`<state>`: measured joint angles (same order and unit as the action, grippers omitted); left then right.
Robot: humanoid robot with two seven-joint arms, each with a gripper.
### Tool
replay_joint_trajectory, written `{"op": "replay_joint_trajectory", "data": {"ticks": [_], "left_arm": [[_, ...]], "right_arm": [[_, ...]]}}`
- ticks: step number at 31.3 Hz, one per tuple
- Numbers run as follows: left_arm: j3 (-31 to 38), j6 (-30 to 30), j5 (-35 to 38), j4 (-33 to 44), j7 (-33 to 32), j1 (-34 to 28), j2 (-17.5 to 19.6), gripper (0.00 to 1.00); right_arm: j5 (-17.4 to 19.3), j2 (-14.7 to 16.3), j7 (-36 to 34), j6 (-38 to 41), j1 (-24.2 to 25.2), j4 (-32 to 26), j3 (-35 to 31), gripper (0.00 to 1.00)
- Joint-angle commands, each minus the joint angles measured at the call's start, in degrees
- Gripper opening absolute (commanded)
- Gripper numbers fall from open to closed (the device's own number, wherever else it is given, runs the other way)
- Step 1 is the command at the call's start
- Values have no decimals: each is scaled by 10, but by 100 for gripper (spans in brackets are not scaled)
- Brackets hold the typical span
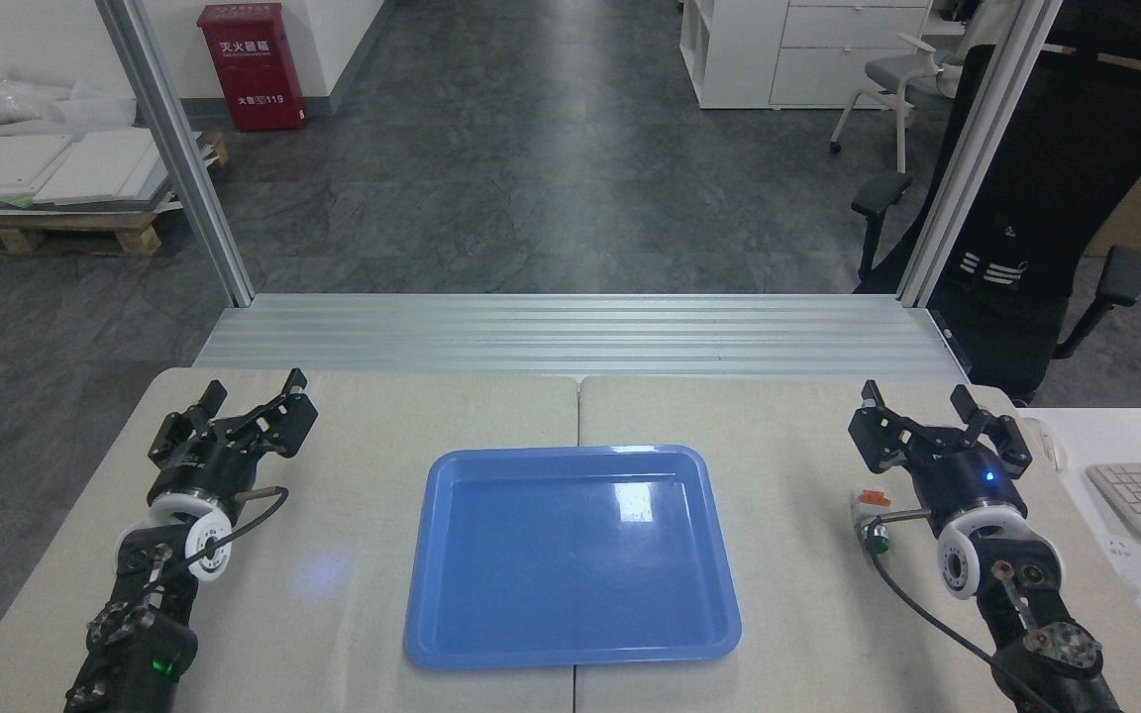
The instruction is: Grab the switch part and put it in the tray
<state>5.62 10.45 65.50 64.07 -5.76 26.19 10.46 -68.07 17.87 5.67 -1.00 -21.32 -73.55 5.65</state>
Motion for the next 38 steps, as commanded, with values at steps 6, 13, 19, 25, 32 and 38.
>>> {"op": "replay_joint_trajectory", "data": {"ticks": [6,13,19,25,32,38], "left_arm": [[0,0,0,0,0,0,0,100],[0,0,0,0,0,0,0,100],[0,0,0,0,0,0,0,100],[0,0,0,0,0,0,0,100],[0,0,0,0,0,0,0,100],[0,0,0,0,0,0,0,100]], "right_arm": [[14,0,14,0,-1,1,-4,100],[29,1,14,1,-7,0,-2,100],[29,5,14,1,-19,0,-2,100],[29,6,14,-1,-31,0,-2,100],[28,8,14,-1,-35,0,0,100],[27,9,15,-1,-35,0,-3,100]]}}
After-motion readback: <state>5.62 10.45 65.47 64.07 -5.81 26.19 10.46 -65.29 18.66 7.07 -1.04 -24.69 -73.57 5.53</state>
